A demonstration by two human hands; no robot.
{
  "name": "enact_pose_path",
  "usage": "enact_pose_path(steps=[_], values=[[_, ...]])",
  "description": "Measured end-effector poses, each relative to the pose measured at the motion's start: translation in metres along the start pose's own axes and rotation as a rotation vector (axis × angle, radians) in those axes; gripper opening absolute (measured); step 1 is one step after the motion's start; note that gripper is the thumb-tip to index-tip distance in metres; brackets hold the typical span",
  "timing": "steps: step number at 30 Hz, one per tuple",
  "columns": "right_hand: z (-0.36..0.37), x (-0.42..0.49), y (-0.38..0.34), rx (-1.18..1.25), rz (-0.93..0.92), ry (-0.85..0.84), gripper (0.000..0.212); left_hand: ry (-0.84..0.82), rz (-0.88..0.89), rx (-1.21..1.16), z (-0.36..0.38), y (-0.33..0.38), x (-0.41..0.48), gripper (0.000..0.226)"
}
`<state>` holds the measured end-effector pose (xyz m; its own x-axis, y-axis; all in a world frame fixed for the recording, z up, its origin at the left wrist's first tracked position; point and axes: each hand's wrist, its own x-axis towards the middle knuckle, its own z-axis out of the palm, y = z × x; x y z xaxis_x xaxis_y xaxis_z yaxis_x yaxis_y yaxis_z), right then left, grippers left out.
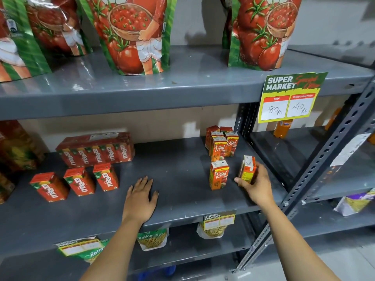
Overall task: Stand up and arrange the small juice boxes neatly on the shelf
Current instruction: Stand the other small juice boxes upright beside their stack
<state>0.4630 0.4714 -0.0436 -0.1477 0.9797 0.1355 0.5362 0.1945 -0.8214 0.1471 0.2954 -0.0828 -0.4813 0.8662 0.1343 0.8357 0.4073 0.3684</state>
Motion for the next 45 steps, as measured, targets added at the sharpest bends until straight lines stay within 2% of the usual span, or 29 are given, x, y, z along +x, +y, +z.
enact_pose_path(steps=[3,4,9,13,15,17,19,20,21,22,24,26,28,30,32,37,41,45], values=[[-0.005,0.002,0.0,0.053,-0.006,-0.205,0.084,-0.004,0.0,0.004,0.0,0.001,-0.001,0.054],[-0.005,0.002,-0.001,0.071,0.021,-0.228,0.082,-0.007,-0.002,0.006,0.0,0.001,0.0,0.054],[0.011,0.002,-0.009,-0.009,0.075,-0.01,0.06,-0.015,-0.011,0.01,0.0,0.001,0.0,0.055],[0.017,0.001,-0.013,-0.004,0.104,-0.015,0.063,-0.02,-0.009,0.01,-0.001,0.002,0.0,0.055],[0.009,0.004,-0.01,-0.018,0.104,-0.141,0.075,-0.04,-0.019,0.029,-0.001,0.003,-0.001,0.055],[-0.007,0.01,-0.004,-0.029,0.081,-0.354,0.101,-0.035,-0.033,0.088,-0.003,0.005,-0.001,0.055],[-0.031,0.013,-0.008,0.079,0.137,-0.54,0.119,0.003,-0.071,0.091,-0.004,0.015,0.0,0.052],[-0.04,0.014,-0.011,0.178,0.175,-0.534,0.124,0.036,-0.097,0.016,-0.002,0.025,0.001,0.05],[-0.046,0.016,-0.013,0.282,0.201,-0.446,0.127,0.072,-0.121,-0.099,0.0,0.039,0.002,0.048],[-0.048,0.016,-0.017,0.39,0.232,-0.338,0.125,0.094,-0.145,-0.237,0.003,0.056,0.004,0.045],[-0.038,0.019,-0.025,0.526,0.289,-0.231,0.103,0.082,-0.204,-0.517,0.007,0.096,0.009,0.039],[-0.021,0.015,-0.037,0.531,0.348,-0.28,0.084,0.003,-0.315,-0.78,0.007,0.142,0.013,0.037],[-0.006,0.007,-0.05,0.485,0.346,-0.321,0.068,-0.146,-0.432,-1.024,0.008,0.182,0.019,0.046],[0.008,0.002,-0.057,0.488,0.329,-0.325,0.051,-0.272,-0.438,-1.162,0.01,0.209,0.023,0.053],[0.018,-0.002,-0.059,0.482,0.321,-0.301,0.047,-0.287,-0.412,-1.207,0.014,0.221,0.023,0.053],[0.025,-0.009,-0.051,0.486,0.334,-0.293,0.057,-0.276,-0.448,-1.208,0.021,0.214,0.027,0.05],[0.028,-0.028,-0.054,0.496,0.325,-0.308,0.049,-0.282,-0.523,-1.218,0.024,0.201,0.013,0.052],[0.031,-0.046,-0.049,0.457,0.292,-0.284,0.044,-0.226,-0.476,-1.257,0.02,0.194,-0.018,0.053]])
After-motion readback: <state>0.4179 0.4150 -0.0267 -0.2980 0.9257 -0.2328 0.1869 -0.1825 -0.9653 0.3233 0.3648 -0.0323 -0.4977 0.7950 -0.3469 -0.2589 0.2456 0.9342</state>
